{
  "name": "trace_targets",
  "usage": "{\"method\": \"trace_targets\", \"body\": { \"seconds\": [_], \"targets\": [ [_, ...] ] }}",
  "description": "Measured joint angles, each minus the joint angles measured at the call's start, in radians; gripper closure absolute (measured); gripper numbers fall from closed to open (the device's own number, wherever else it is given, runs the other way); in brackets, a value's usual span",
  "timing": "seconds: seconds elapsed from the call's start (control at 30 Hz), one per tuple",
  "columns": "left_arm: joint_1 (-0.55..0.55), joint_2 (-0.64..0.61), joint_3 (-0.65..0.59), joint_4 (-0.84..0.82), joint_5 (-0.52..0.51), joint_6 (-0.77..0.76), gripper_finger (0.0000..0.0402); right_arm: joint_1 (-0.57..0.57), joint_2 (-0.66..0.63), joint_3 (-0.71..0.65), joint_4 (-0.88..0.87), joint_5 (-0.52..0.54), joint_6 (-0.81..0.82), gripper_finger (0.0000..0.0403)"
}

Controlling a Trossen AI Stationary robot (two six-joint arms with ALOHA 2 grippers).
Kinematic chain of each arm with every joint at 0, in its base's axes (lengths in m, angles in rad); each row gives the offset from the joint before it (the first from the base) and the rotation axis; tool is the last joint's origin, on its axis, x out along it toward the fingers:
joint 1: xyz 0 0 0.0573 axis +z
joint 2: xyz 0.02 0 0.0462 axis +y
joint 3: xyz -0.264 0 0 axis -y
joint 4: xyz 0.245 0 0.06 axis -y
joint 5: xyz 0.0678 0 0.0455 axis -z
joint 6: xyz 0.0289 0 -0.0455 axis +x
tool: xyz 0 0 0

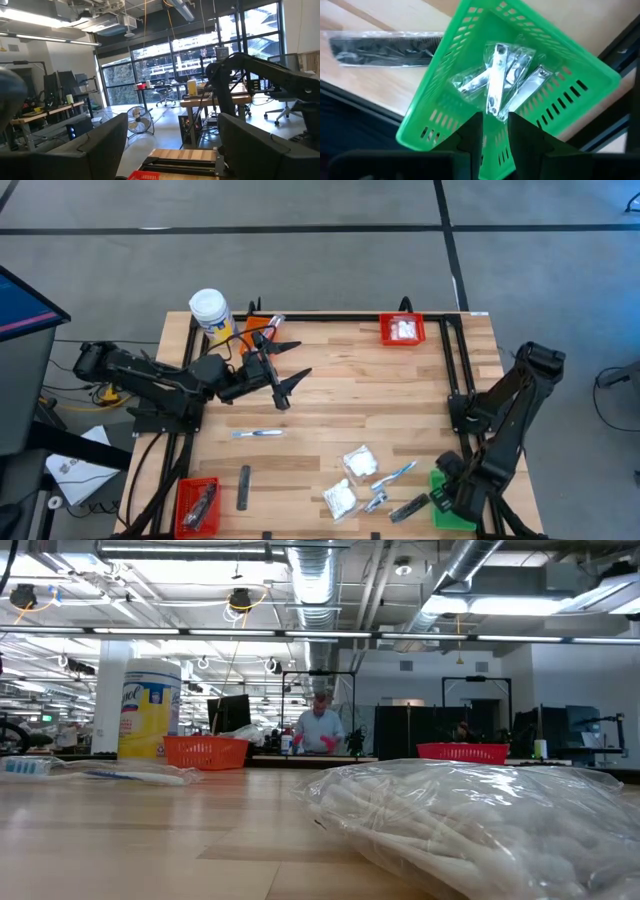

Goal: Pick & Place Travel size toiletries
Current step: Put the top cotton pack into the top red bin

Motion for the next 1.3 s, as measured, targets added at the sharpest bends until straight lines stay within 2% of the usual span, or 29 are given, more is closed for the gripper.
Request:
{"method": "trace_targets", "body": {
  "seconds": [0.13,0.43,0.97,1.3],
  "targets": [
    [0.0,0.003,0.0,-0.003,0.0,-0.001,0.0103,0.0,-0.044,0.0,-0.032,0.017,0.0,0.032],
    [-0.004,0.005,0.0,-0.036,0.003,-0.029,0.0103,-0.024,-0.103,0.0,-0.078,0.164,-0.097,0.032],
    [-0.07,0.005,0.0,-0.087,-0.001,-0.066,0.0103,-0.239,-0.104,0.0,-0.09,0.169,-0.569,0.032],
    [-0.107,0.004,0.0,-0.135,0.0,-0.142,0.0103,-0.372,-0.104,0.0,-0.09,0.169,-0.851,0.032]
  ]
}}
